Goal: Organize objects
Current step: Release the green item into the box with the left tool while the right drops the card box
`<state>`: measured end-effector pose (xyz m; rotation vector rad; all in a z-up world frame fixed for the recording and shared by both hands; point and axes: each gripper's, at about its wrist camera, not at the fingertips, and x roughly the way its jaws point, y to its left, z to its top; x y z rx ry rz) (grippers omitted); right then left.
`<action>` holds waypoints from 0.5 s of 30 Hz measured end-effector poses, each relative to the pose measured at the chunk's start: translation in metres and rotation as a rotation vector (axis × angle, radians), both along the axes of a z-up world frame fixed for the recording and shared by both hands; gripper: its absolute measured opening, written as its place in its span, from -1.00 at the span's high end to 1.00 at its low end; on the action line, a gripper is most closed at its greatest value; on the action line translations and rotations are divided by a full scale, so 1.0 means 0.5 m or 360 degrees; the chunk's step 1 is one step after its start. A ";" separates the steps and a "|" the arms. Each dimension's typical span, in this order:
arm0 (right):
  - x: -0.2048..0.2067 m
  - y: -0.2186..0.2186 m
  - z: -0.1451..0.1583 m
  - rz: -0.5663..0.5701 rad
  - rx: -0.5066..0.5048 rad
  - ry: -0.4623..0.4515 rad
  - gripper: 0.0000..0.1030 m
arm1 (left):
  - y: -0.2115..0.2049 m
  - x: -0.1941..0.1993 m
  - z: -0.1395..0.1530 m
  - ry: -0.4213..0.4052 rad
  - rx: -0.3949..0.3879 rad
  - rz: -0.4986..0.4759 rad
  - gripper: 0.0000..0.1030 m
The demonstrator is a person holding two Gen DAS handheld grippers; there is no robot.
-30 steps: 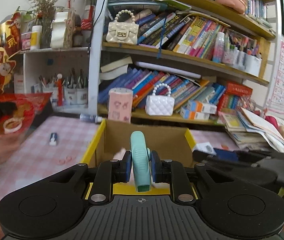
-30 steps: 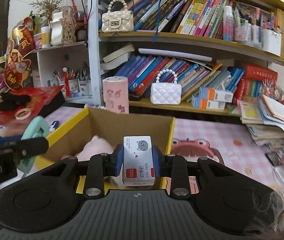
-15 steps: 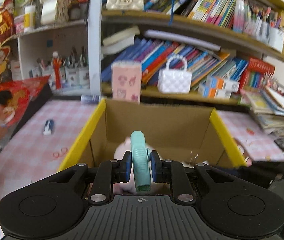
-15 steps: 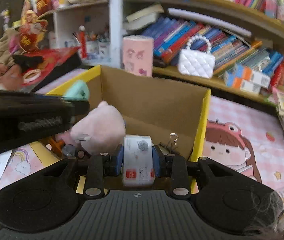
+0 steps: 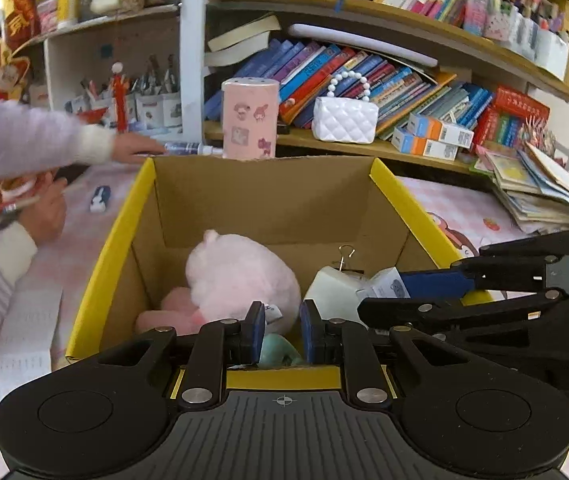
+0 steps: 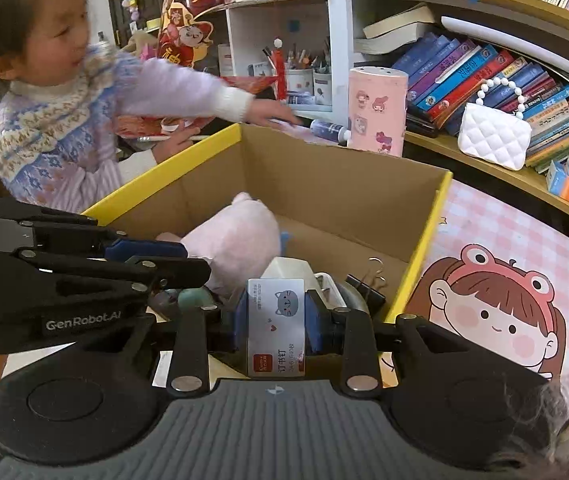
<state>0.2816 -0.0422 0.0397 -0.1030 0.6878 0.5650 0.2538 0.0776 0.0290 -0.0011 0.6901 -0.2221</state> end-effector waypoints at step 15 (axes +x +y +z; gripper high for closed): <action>-0.078 0.003 0.031 -0.0294 -0.0095 -0.0170 0.07 | 0.027 -0.060 0.037 -0.0200 -0.0025 0.0135 -0.42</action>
